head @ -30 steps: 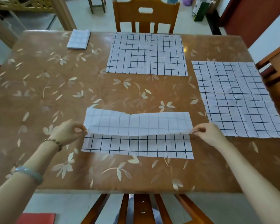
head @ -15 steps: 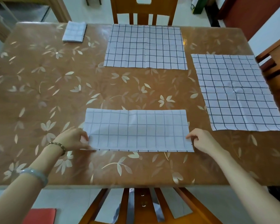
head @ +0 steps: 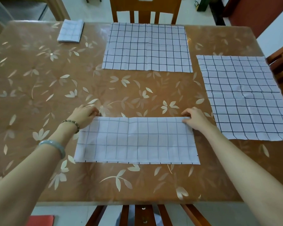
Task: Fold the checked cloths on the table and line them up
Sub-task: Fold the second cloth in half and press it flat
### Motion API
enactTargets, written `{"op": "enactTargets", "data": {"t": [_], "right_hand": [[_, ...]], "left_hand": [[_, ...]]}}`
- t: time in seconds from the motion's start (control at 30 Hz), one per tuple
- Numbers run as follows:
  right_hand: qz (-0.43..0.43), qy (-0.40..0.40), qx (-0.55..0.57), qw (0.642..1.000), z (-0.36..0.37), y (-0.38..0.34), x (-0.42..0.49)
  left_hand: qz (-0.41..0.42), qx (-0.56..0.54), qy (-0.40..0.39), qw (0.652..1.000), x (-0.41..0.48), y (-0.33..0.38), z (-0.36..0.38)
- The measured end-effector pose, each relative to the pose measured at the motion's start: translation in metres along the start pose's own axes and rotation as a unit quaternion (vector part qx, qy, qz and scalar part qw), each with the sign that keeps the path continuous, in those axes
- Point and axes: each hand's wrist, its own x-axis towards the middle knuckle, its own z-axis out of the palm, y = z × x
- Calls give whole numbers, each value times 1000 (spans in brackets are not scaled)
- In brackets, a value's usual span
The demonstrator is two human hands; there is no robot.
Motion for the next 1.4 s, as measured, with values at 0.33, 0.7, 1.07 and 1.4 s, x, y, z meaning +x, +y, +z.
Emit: {"op": "enactTargets", "data": {"t": [0.33, 0.7, 1.07, 1.4], "right_hand": [[33, -2, -4, 999, -1, 4, 10], [53, -10, -1, 999, -9, 2, -1], [-203, 82, -92, 971, 126, -115, -55], [-112, 59, -162, 979, 107, -41, -44]], "left_hand": [[-12, -91, -54, 994, 0, -13, -3], [-46, -54, 28, 997, -3, -17, 14], [93, 23, 100, 990, -41, 120, 106], [-30, 26, 77, 996, -41, 110, 126]]}}
